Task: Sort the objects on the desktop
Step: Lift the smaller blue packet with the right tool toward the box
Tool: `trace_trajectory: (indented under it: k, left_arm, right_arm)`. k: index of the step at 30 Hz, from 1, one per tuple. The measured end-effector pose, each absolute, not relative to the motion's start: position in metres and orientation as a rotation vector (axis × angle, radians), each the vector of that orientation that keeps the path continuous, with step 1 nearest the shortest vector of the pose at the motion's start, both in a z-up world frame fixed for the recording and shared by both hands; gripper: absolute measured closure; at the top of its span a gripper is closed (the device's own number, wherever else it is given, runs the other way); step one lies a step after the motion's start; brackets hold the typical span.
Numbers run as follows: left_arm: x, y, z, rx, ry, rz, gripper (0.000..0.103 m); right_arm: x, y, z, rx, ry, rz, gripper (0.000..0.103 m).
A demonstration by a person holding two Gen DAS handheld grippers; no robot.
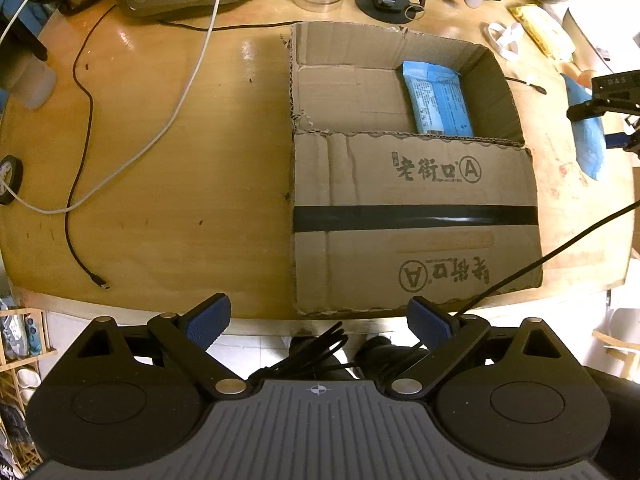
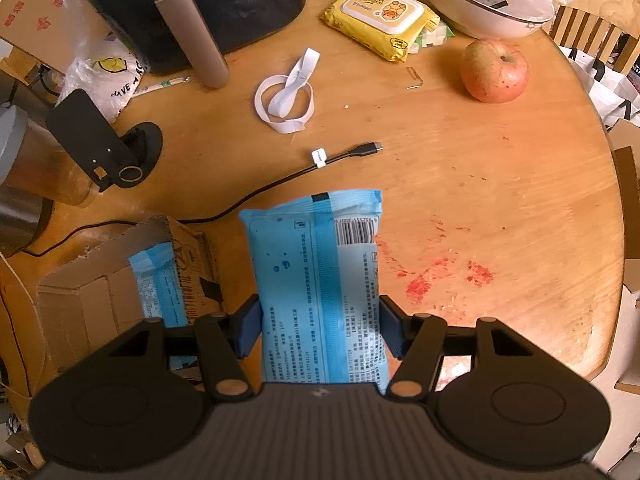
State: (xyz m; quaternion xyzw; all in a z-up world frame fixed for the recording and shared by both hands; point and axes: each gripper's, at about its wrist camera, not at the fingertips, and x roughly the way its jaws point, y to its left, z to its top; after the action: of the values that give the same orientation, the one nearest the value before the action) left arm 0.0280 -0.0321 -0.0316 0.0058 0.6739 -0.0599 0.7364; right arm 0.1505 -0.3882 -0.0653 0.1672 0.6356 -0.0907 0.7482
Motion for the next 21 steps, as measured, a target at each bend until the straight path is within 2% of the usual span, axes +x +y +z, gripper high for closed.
trace_trajectory:
  k: [21]
  left_arm:
    - [0.028,-0.023,-0.030,0.006,1.469,-0.135,0.006]
  right_arm:
    - [0.157,-0.357,-0.062,0.361,1.374,-0.174,0.043]
